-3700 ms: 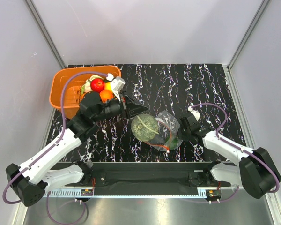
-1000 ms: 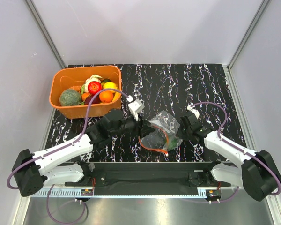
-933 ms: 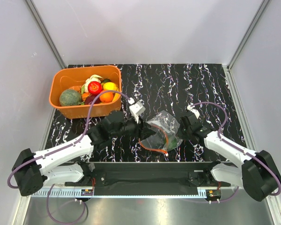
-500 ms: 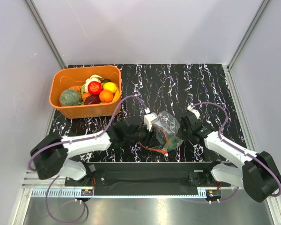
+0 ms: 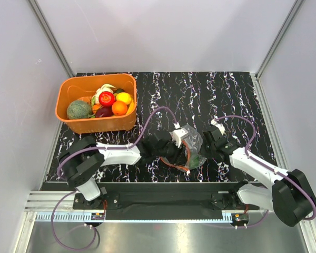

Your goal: Open the zip-top bag and remove the fake food

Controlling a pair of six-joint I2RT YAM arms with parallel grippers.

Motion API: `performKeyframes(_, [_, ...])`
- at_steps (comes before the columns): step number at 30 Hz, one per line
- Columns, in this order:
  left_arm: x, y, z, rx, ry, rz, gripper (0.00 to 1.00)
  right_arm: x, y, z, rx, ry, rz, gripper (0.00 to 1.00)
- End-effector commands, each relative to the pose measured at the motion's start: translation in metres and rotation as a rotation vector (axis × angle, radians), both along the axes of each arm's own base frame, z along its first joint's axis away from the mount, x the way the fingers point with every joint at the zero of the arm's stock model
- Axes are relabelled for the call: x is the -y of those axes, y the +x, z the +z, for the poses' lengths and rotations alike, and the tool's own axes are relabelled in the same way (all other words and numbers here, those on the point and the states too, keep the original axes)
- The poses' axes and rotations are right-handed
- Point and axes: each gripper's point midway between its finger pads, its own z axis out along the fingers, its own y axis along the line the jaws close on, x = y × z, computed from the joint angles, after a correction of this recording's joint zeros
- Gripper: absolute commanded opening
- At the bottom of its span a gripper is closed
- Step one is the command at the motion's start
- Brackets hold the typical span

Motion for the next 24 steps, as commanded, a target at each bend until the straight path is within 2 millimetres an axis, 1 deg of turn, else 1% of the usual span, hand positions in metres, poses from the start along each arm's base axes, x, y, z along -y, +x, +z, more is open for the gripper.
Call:
performKeyframes(1, [0.031,0.006,0.039,0.054,-0.165,-0.043,0.43,-0.003,0.007,0.006,0.022,0.023,-0.015,0.0])
performKeyframes(5, [0.04,0.001,0.033,0.017,-0.188,-0.057,0.43,-0.004,0.006,0.006,0.022,0.027,-0.014,0.0])
performKeyframes(6, [0.043,0.001,0.035,0.021,-0.202,-0.06,0.43,-0.004,0.005,0.006,0.022,0.029,-0.013,0.0])
performKeyframes(7, [0.045,-0.001,0.031,0.012,-0.2,-0.064,0.43,-0.004,0.004,0.006,0.02,0.033,-0.013,0.0])
performKeyframes(9, [0.051,-0.003,0.035,0.009,-0.221,-0.071,0.43,-0.005,0.004,0.005,0.02,0.037,-0.011,0.0])
performKeyframes(11, [0.055,-0.004,0.033,0.01,-0.216,-0.072,0.45,-0.005,0.002,0.004,0.014,0.042,-0.01,0.0])
performKeyframes(14, [0.059,-0.004,0.035,0.01,-0.226,-0.067,0.53,-0.005,0.002,0.005,0.017,0.048,-0.01,0.0])
performKeyframes(15, [0.061,-0.003,0.039,0.016,-0.237,-0.067,0.58,-0.005,0.001,0.004,0.016,0.048,-0.01,0.0])
performKeyframes(16, [0.062,-0.003,0.038,0.014,-0.235,-0.066,0.6,-0.005,0.0,0.004,0.017,0.049,-0.009,0.0])
performKeyframes(18, [0.065,-0.003,0.039,0.015,-0.238,-0.066,0.7,-0.004,0.0,0.004,0.016,0.047,-0.011,0.0])
performKeyframes(20, [0.068,-0.001,0.038,0.017,-0.237,-0.057,0.77,-0.004,-0.001,0.004,0.015,0.047,-0.012,0.0])
performKeyframes(22, [0.071,0.001,0.036,0.023,-0.225,-0.051,0.81,-0.004,-0.001,0.005,0.019,0.049,-0.011,0.0])
performKeyframes(24, [0.071,0.002,0.027,0.038,-0.181,-0.038,0.83,-0.003,-0.002,0.006,0.02,0.047,-0.012,0.0])
